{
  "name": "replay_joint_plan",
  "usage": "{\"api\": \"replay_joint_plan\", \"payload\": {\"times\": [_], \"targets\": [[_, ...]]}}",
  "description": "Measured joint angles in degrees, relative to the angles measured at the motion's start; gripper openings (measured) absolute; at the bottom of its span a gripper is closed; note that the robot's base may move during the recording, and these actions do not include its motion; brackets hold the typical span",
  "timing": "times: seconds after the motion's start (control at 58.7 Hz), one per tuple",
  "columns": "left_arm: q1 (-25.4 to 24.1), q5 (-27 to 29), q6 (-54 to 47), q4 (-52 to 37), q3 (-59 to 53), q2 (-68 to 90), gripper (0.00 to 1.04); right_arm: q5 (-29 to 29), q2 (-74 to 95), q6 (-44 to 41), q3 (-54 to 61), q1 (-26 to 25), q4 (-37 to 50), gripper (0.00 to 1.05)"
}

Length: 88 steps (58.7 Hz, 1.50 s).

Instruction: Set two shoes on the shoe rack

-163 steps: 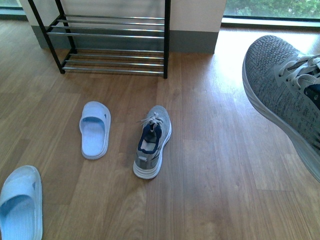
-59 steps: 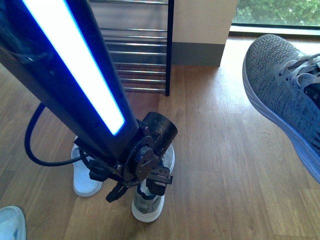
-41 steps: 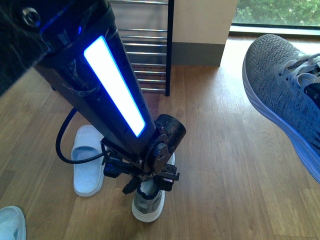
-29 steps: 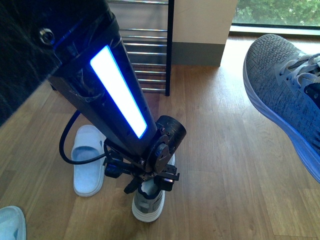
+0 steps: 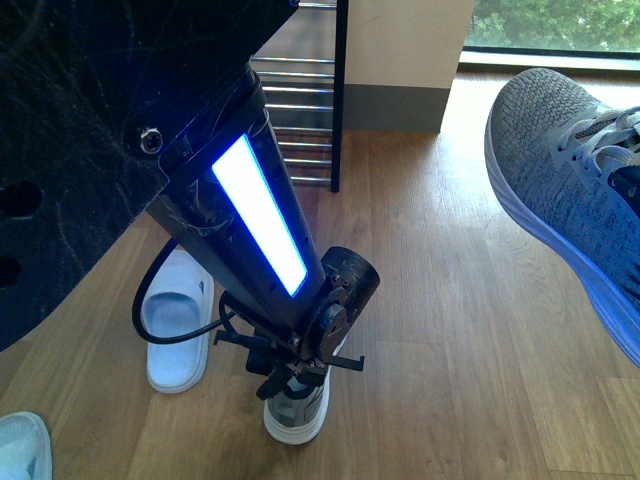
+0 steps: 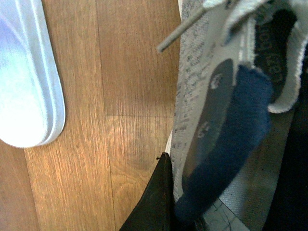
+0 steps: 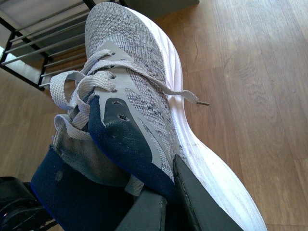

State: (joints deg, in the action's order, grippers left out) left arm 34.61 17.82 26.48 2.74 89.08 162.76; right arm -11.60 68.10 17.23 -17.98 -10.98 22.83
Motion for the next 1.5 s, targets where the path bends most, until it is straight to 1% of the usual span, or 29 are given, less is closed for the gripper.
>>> {"api": "replay_joint_plan", "payload": {"times": [0.221, 0.392, 0.528, 0.63, 0.766, 0.937, 1.022, 1.158, 1.294, 1.498], "targets": [[-0.37, -0.13, 3.43, -5.81, -9.75, -8.79, 0.02, 0.00, 0.00, -0.02, 0.00, 0.00, 0.00, 0.01], [-1.29, 1.60, 4.87, -11.69, -21.51, -23.93, 0.02, -0.02, 0.00, 0.00, 0.00, 0.00, 0.00, 0.01], [-2.34, 2.97, 6.16, -14.36, -29.42, -34.84, 0.02, -0.02, 0.00, 0.00, 0.00, 0.00, 0.00, 0.01], [-4.00, 4.70, 6.86, -15.52, -36.61, -43.91, 0.02, 0.00, 0.00, 0.00, 0.00, 0.00, 0.00, 0.01], [-7.41, 6.34, 7.91, -15.47, -47.21, -56.89, 0.02, -0.02, 0.00, 0.00, 0.00, 0.00, 0.00, 0.01], [-9.90, 6.86, 7.91, -11.89, -57.11, -74.42, 0.02, -0.02, 0.00, 0.00, 0.00, 0.00, 0.00, 0.01], [-10.93, 7.08, 7.52, -6.67, -60.98, -86.73, 0.02, -0.02, 0.00, 0.00, 0.00, 0.00, 0.00, 0.01], [-12.35, 8.04, 5.14, 1.90, -63.52, -102.68, 0.02, 0.00, 0.00, 0.00, 0.00, 0.00, 0.00, 0.01], [-11.96, 10.78, 1.07, 9.18, -64.70, -117.33, 0.02, -0.02, 0.00, 0.00, 0.00, 0.00, 0.00, 0.01], [-11.72, 10.29, 0.22, 9.29, -64.74, -118.71, 0.02, -0.02, 0.00, 0.00, 0.00, 0.00, 0.00, 0.01]]}}
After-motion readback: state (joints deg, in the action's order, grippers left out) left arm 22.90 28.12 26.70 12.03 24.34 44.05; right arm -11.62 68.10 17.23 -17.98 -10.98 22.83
